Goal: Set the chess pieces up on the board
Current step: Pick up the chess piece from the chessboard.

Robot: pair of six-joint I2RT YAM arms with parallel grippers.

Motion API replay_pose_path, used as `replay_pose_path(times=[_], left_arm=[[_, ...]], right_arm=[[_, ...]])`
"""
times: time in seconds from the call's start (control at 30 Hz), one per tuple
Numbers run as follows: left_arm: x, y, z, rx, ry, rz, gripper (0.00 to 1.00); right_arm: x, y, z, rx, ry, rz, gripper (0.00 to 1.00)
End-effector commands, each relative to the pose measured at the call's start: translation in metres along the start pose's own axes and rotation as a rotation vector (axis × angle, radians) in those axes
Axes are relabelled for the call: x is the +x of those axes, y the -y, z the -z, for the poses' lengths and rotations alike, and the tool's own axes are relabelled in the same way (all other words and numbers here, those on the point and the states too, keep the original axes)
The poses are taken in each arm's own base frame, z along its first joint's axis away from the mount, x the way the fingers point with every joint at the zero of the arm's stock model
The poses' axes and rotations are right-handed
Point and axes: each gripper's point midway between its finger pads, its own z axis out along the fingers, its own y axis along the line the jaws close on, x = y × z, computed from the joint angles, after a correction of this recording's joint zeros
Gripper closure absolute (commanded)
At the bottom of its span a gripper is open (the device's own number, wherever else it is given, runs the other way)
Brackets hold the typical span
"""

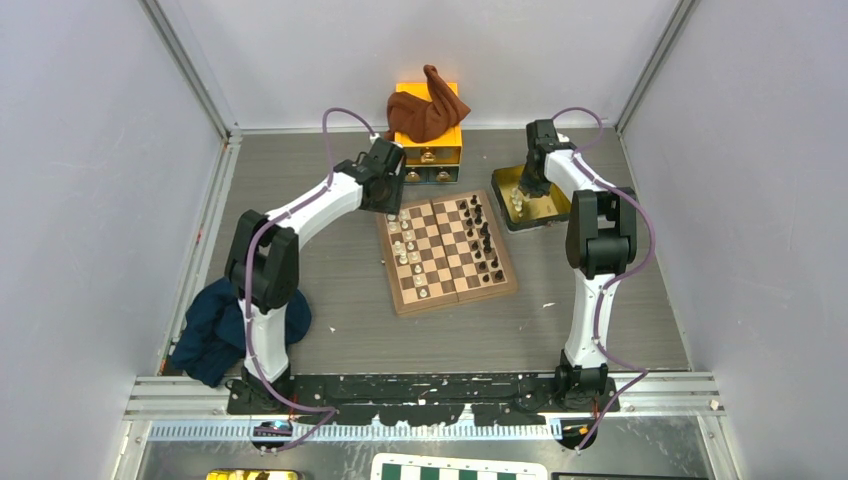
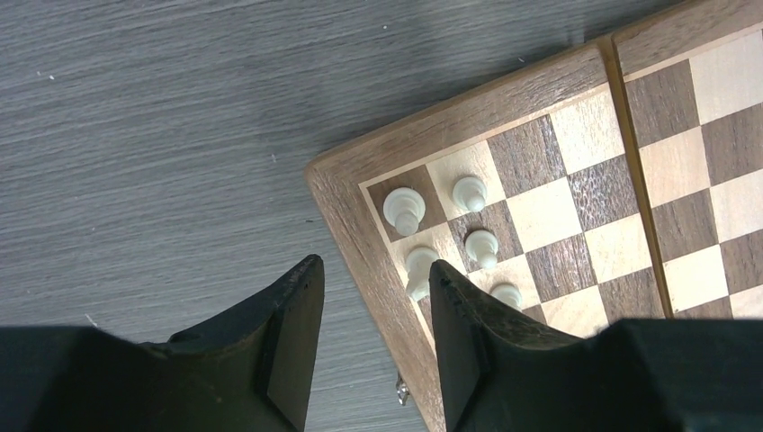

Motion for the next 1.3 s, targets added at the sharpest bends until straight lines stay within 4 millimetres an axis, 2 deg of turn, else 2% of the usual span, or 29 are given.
replay_pose_path(times=[0.0,0.43,0.8,1.27], left_arm=[[-0.026,0.006,0.001,0.021,0.069,0.02,0.53],[-0.023,0.008,-0.014,0.017,0.046,0.021,0.6],[-0.023,0.008,-0.021,0.02,0.036,0.031,0.7],[-0.022,0.012,-0.027,0.044,0.021,0.042,0.73]], right_arm=[[-0.021,-0.005,0.007,-0.021,0.054,-0.018,0.8],[-0.021,-0.003,0.007,-0.018,0.051,-0.017,0.8],[-0.021,-0.001,0.006,-0.013,0.049,-0.016,0.81],[-0.021,0.0,0.006,-0.01,0.046,-0.015,0.81]])
